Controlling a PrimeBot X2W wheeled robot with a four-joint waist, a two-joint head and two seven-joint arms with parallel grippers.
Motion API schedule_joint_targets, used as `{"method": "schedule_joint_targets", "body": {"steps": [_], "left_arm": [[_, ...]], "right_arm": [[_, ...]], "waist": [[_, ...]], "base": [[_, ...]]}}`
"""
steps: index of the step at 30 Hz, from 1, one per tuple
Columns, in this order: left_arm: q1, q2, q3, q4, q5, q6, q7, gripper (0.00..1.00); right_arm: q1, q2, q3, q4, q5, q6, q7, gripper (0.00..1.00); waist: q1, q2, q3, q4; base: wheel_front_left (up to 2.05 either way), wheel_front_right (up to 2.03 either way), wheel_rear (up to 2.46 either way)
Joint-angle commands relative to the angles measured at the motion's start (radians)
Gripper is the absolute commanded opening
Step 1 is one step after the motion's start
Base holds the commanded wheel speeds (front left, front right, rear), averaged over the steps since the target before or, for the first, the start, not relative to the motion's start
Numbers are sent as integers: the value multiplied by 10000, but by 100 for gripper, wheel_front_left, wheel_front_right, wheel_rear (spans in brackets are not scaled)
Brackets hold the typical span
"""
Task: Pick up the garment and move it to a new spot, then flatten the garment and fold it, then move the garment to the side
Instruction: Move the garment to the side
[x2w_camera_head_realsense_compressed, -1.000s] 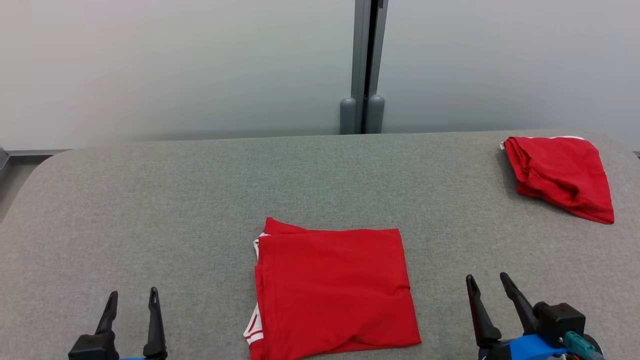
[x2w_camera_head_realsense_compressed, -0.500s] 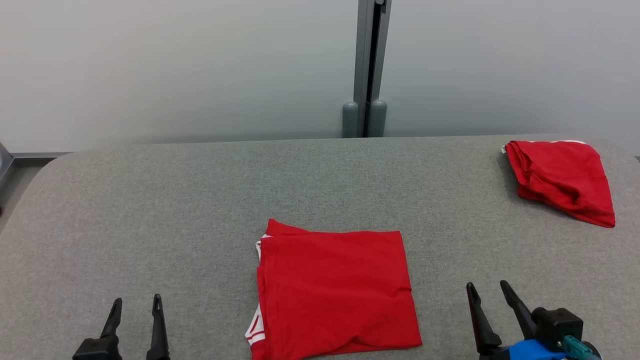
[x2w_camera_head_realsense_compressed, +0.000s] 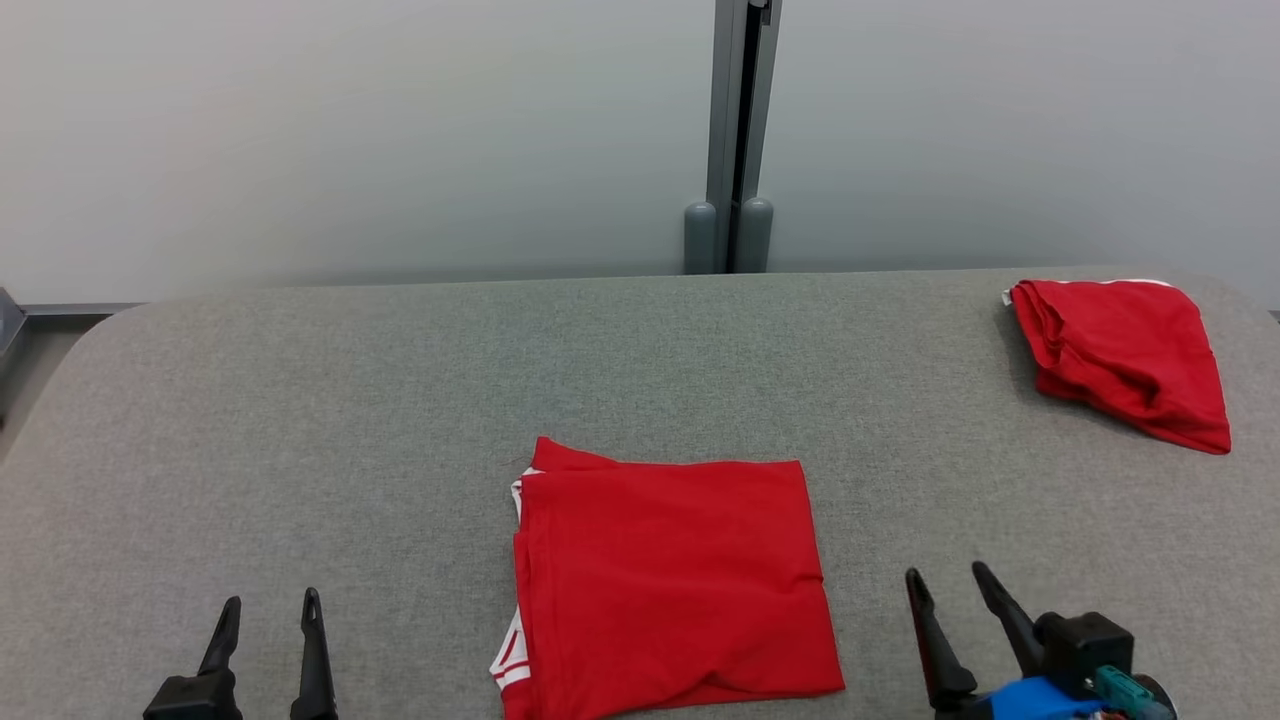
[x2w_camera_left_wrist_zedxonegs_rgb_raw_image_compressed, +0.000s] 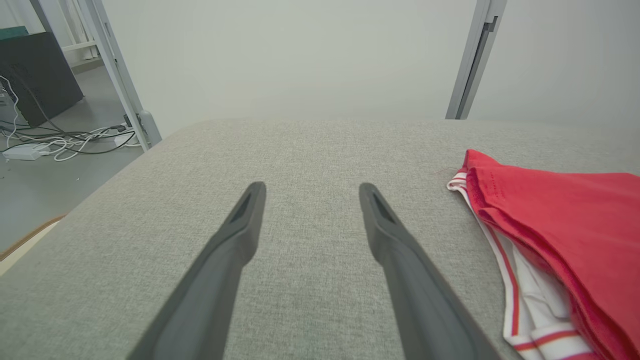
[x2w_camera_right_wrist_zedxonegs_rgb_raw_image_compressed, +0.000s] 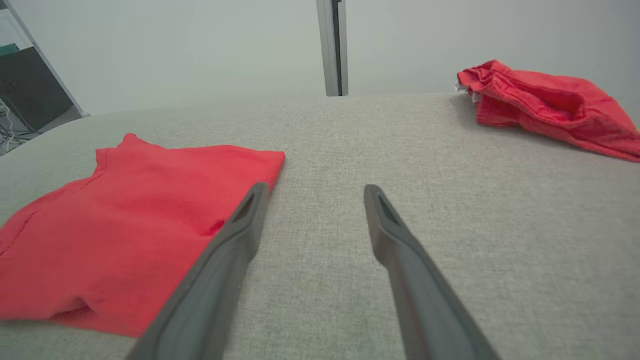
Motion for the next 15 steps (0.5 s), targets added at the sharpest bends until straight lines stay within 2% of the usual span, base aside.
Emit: {"method": "schedule_joint_targets", "body": {"steps": [1, 8, 15], "left_arm": [[-125, 32, 11, -13, -49, 51, -24, 100], [-355, 13, -83, -90, -79, 56, -24, 100], [-774, 6, -212, -151, -170, 13, -24, 100]], "right_arm": [[-250, -10, 139, 64, -16, 6, -30, 100], [-1572, -19, 1149, 491, 76, 4, 34, 100], [-2942, -19, 1580, 2008, 343, 6, 993, 100]], "waist": [[0, 1, 12, 35], [0, 1, 237, 201], [0, 1, 743, 472]], "base": [[0, 0, 0], [0, 0, 0], [0, 0, 0]]}}
